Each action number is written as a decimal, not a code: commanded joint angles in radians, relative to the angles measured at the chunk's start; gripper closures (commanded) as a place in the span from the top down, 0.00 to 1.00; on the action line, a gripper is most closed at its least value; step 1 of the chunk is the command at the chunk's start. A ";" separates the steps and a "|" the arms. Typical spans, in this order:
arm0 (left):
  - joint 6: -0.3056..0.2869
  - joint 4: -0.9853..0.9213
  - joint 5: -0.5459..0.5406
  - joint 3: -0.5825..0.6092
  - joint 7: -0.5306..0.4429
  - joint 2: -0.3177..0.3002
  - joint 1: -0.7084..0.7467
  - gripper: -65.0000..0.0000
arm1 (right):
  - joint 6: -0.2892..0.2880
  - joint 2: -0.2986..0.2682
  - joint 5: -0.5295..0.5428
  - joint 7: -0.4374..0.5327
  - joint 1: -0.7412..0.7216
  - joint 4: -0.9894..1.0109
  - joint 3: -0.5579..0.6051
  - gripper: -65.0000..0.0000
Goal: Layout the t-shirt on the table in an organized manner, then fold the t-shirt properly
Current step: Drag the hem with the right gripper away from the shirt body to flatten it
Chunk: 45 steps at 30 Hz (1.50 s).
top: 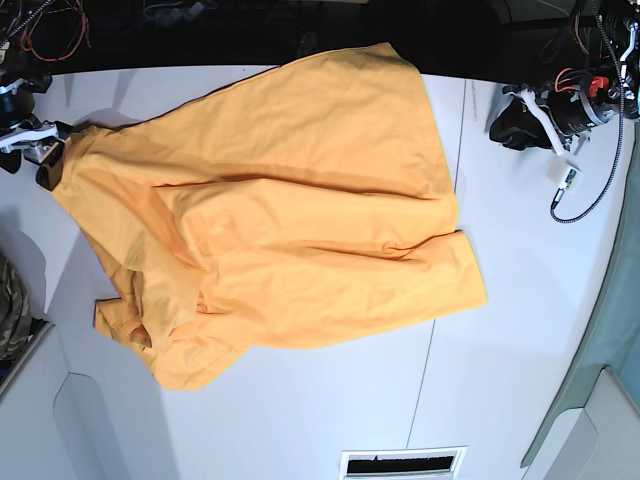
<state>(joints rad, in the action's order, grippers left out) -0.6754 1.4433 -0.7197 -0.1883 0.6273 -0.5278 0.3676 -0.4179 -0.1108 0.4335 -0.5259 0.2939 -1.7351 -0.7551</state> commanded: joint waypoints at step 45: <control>-0.023 0.061 -0.106 -0.006 0.061 0.051 0.001 0.13 | -0.138 -0.108 -0.038 0.185 -0.163 0.451 0.150 0.00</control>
<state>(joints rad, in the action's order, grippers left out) -0.6815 1.4929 -0.8089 -0.1879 0.7063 -0.4625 0.3710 -0.5541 -0.1993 0.3786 -0.3656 0.1368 -1.2652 -0.5991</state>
